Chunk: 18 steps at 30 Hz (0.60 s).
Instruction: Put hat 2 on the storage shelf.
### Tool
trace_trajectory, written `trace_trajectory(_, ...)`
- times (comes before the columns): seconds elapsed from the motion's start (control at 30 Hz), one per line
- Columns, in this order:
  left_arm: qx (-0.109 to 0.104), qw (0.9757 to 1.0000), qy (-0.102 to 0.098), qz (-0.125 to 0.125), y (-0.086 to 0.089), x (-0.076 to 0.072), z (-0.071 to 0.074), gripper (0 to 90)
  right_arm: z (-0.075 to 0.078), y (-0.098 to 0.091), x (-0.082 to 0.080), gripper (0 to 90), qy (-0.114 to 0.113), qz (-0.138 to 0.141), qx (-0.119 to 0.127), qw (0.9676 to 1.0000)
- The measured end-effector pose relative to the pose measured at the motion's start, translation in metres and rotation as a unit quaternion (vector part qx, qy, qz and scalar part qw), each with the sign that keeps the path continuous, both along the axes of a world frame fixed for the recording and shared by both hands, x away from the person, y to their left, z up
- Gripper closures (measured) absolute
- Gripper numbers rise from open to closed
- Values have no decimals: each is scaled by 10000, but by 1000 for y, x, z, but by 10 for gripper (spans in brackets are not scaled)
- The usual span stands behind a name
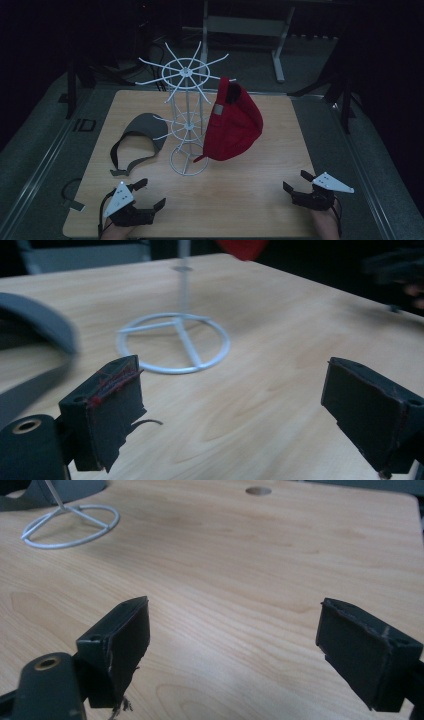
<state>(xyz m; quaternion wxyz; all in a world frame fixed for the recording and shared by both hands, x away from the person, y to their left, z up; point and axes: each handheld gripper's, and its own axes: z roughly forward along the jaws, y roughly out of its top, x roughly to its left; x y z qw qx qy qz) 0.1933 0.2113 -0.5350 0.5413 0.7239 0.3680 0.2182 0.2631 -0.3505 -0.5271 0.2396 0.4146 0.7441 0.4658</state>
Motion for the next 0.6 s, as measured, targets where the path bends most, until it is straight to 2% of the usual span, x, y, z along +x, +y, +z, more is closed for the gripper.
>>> trace_trajectory(0.07,8,9997,-46,255,7,-2,0,109,-2,-1,0,140,-26,-35,-4,10000)
trace_trajectory(0.17,4,9980,-8,637,18,-3,-1,122,-4,0,0,140,-55,-59,-16,10000)
trace_trajectory(0.23,57,9949,85,1007,25,-1,-2,129,-6,-1,0,140,-28,-96,-26,9999)
trace_trajectory(0.3,185,9895,197,1421,31,1,-4,145,-7,-1,0,140,-40,-154,-6,9999)
trace_trajectory(0.33,143,9883,174,1506,34,1,-5,145,-7,-2,0,140,-20,-159,2,9999)
trace_trajectory(0.37,262,9844,211,1729,36,3,-6,145,-7,-2,0,140,-19,-158,15,9999)
trace_trajectory(0.43,338,9808,201,1910,40,6,-7,145,-7,-2,0,140,-48,-168,10,9998)
trace_trajectory(0.47,421,9775,280,2049,41,8,-8,145,-8,-2,0,140,-45,-172,14,9998)
trace_trajectory(0.5,387,9766,323,2092,44,11,-9,145,-8,-2,0,140,-30,-176,14,9998)
trace_trajectory(0.57,483,9713,477,2279,47,19,-11,146,-10,-2,0,140,-18,-192,-1,9998)
trace_trajectory(0.6,487,9706,501,2303,48,21,-12,145,-11,-1,0,140,-9,-193,0,9998)
